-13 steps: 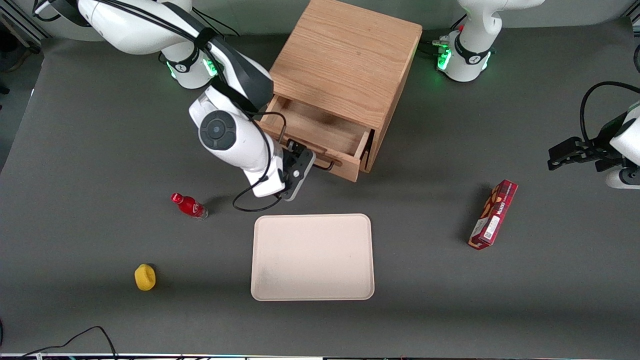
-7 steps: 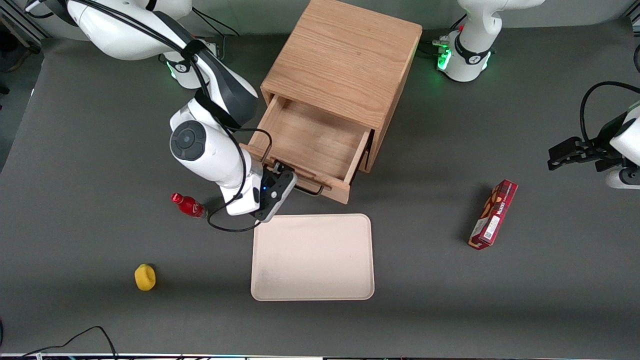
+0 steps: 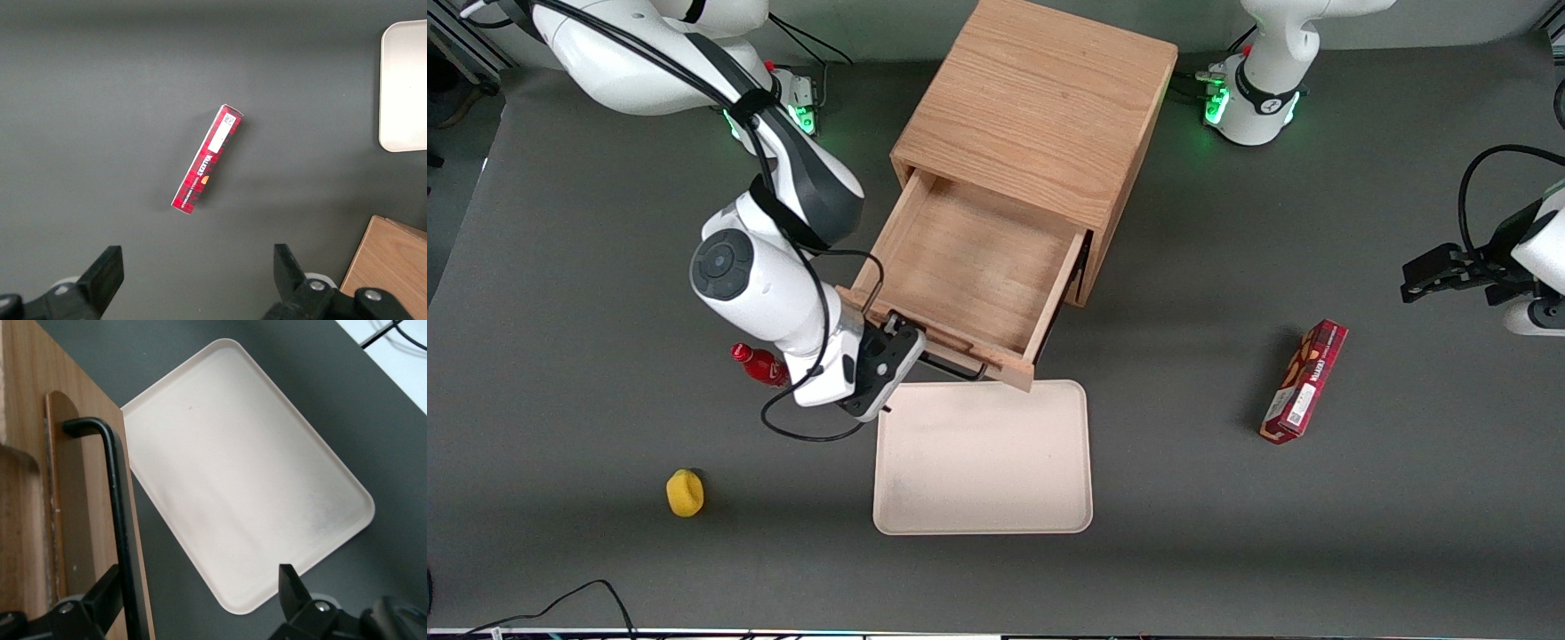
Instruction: Open upper drawer
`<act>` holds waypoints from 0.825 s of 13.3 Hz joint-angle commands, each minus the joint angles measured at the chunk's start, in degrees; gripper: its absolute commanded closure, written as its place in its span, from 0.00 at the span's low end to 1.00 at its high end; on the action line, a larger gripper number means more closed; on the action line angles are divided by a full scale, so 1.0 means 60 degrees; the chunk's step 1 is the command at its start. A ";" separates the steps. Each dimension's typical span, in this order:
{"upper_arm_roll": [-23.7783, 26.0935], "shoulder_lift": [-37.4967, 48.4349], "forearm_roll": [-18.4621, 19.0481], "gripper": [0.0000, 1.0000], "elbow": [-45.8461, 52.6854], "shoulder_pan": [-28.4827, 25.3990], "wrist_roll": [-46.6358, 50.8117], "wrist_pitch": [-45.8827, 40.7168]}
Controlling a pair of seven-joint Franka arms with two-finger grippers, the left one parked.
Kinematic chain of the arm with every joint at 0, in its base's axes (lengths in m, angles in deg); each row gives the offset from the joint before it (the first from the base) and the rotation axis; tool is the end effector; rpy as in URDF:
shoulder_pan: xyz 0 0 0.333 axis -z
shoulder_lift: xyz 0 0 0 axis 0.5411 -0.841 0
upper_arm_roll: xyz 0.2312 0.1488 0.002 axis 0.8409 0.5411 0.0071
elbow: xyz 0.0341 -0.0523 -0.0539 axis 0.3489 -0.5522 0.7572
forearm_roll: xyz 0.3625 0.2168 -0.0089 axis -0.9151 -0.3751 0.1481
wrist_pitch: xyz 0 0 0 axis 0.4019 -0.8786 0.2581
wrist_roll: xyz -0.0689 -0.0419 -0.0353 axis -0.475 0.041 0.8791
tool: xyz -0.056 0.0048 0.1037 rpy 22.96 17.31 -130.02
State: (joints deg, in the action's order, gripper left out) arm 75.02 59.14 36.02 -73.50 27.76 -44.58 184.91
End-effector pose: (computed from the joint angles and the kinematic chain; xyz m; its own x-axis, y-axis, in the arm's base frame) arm 0.6428 0.3335 0.3409 0.5889 0.7544 0.2899 0.8008 -0.5930 -0.0837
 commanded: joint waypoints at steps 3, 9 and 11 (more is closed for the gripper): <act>-0.0053 -0.0199 0.0052 0.00 0.0446 0.0028 -0.0166 0.0014; -0.0053 0.1086 -0.2462 0.00 0.0608 0.0684 0.0140 -0.0277; -0.0387 0.2038 -0.3564 0.00 0.0520 0.1140 0.1162 -0.1882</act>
State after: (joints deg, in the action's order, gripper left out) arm 74.34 65.15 19.43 -68.69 32.19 -42.19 180.47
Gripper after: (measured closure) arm 0.000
